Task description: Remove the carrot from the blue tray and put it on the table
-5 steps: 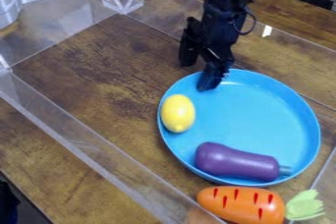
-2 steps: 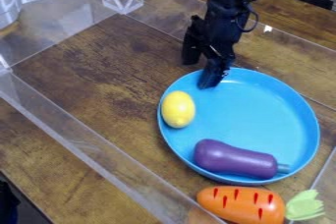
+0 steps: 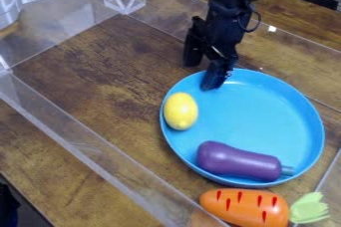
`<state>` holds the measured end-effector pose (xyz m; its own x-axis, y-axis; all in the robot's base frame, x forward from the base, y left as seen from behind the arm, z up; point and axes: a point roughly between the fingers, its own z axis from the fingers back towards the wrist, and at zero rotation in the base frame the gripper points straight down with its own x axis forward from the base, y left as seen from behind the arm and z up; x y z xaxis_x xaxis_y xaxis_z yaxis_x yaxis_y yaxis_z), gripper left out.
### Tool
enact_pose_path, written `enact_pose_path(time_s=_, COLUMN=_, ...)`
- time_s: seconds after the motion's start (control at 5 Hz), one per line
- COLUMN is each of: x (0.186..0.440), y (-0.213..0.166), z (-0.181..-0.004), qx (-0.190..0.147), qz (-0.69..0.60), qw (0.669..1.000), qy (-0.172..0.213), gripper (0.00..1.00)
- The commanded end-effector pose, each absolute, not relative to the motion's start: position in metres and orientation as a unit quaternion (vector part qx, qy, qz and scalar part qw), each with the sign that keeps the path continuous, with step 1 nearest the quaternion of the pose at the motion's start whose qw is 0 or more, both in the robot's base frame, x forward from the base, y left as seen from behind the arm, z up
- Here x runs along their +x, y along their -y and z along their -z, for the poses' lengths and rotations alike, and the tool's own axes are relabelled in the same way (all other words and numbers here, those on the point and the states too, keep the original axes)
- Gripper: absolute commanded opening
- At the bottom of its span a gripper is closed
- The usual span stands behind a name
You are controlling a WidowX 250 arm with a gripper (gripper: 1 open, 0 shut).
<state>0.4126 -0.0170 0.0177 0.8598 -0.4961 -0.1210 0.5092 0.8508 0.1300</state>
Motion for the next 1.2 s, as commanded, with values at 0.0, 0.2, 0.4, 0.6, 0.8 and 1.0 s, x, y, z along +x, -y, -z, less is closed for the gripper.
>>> enact_pose_path(time_s=0.0, x=0.394, y=0.007, z=-0.003, qx=0.071, qz=0.220, qw=0.970, qy=-0.077, gripper=1.00)
enact_pose_path(time_s=0.2, x=0.387, y=0.014, z=-0.004, qx=0.068, qz=0.204, qw=0.973, qy=-0.084, gripper=1.00)
enact_pose_path(time_s=0.4, x=0.388, y=0.018, z=-0.005, qx=0.064, qz=0.185, qw=0.976, qy=-0.092, gripper=1.00)
enact_pose_path(time_s=0.6, x=0.388, y=0.022, z=-0.005, qx=0.061, qz=0.167, qw=0.979, qy=-0.099, gripper=1.00)
enact_pose_path(time_s=0.8, x=0.385, y=0.017, z=-0.006, qx=0.060, qz=0.186, qw=0.975, qy=-0.104, gripper=1.00)
enact_pose_path(time_s=1.0, x=0.382, y=0.012, z=-0.006, qx=0.059, qz=0.206, qw=0.971, qy=-0.108, gripper=1.00)
